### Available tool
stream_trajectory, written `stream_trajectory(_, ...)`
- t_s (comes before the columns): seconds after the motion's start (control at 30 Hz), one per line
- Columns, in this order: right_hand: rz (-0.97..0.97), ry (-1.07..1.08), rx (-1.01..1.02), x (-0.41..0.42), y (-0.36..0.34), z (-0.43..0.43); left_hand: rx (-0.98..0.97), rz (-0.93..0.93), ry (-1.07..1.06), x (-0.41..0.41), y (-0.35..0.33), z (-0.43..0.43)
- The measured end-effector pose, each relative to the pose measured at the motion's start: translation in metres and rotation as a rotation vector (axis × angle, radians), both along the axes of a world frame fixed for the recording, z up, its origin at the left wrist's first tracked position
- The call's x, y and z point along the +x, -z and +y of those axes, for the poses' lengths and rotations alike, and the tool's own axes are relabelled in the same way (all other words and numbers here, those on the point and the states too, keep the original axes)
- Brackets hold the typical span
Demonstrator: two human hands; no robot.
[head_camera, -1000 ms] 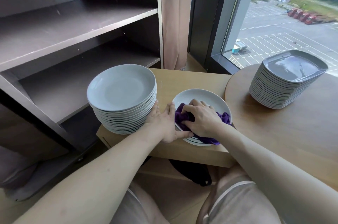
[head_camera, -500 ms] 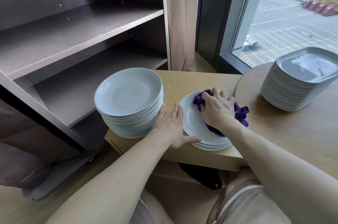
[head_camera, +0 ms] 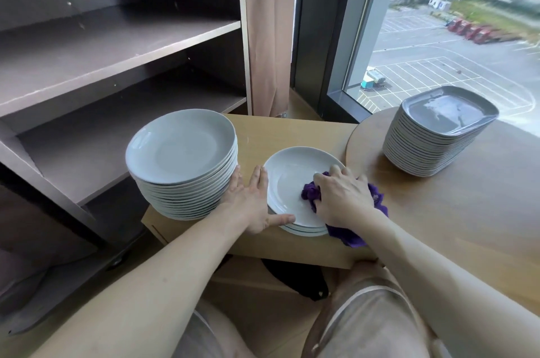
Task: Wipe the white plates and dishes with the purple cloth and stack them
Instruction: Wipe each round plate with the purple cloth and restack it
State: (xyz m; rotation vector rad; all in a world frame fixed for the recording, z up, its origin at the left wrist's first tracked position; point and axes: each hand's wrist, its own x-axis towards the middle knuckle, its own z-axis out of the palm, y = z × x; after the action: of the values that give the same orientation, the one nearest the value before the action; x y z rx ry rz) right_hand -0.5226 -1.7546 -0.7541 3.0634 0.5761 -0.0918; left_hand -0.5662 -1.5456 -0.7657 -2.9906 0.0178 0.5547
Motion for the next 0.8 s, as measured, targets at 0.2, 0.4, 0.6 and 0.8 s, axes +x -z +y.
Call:
stream_trajectory(0.2,0.177,-0.076,0.143,-0.011,-0.003,0.021,-0.005,0.01,-0.008,0.002,-0.001,-0.001)
stream_trajectory(0.4,0.236,-0.11,0.349,-0.002,0.006,0.034,0.04,0.007,0.018,0.003,-0.004,-0.003)
stream_trajectory(0.6,0.037,-0.089,0.409,0.008,0.022,0.049,0.041,-0.007,0.026,0.003,-0.004,-0.005)
stream_trajectory(0.8,-0.158,-0.041,0.265,0.026,0.034,0.058,0.061,-0.004,0.04,0.001,-0.003,-0.006)
